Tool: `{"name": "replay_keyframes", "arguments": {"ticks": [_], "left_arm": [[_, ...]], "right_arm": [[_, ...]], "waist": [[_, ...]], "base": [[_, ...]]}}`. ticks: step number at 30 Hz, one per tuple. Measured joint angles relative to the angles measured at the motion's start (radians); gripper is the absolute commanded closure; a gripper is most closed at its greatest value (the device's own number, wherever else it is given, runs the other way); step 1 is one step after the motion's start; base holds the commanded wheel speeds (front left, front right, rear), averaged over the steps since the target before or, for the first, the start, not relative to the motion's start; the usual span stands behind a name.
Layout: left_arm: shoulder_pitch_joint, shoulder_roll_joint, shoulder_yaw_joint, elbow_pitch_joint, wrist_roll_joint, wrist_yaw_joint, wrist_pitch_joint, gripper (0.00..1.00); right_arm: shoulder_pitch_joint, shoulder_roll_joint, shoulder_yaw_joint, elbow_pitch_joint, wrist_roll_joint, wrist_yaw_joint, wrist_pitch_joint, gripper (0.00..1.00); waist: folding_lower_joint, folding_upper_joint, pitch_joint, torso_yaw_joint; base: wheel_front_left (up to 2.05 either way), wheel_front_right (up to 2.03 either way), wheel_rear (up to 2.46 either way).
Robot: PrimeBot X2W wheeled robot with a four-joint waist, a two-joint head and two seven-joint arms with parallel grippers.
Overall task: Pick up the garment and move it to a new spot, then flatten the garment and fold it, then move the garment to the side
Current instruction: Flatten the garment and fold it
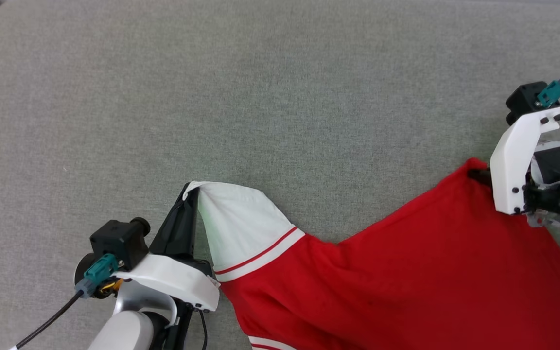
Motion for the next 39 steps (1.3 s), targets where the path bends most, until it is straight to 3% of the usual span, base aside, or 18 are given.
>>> {"name": "replay_keyframes", "arguments": {"ticks": [10, 22, 32, 39], "left_arm": [[-0.017, 0.036, 0.044, 0.050, -0.029, -0.013, -0.007, 1.00], [-0.273, 0.086, 0.105, 0.206, -0.039, -0.072, -0.027, 1.00], [-0.639, 0.090, 0.121, 0.457, -0.035, -0.153, -0.064, 1.00], [-0.919, 0.110, 0.118, 0.583, 0.009, -0.171, -0.088, 1.00]], "right_arm": [[0.022, -0.020, 0.027, 0.031, -0.011, 0.002, -0.201, 1.00], [-0.039, -0.006, 0.025, 0.078, -0.094, 0.002, -0.409, 1.00], [-0.243, 0.005, 0.023, 0.131, -0.140, 0.002, -0.531, 1.00], [-0.426, 0.002, 0.002, 0.149, -0.162, 0.002, -0.647, 1.00]], "waist": [[-0.0001, 0.0000, -0.130, -0.023], [-0.0004, 0.0000, -0.299, -0.113], [-0.0003, 0.0000, -0.264, -0.164], [-0.0002, 0.0000, -0.167, -0.175]], "base": [[0.00, 0.00, 0.00], [0.00, 0.00, 0.00], [0.00, 0.00, 0.00], [0.00, 0.00, 0.00]]}}
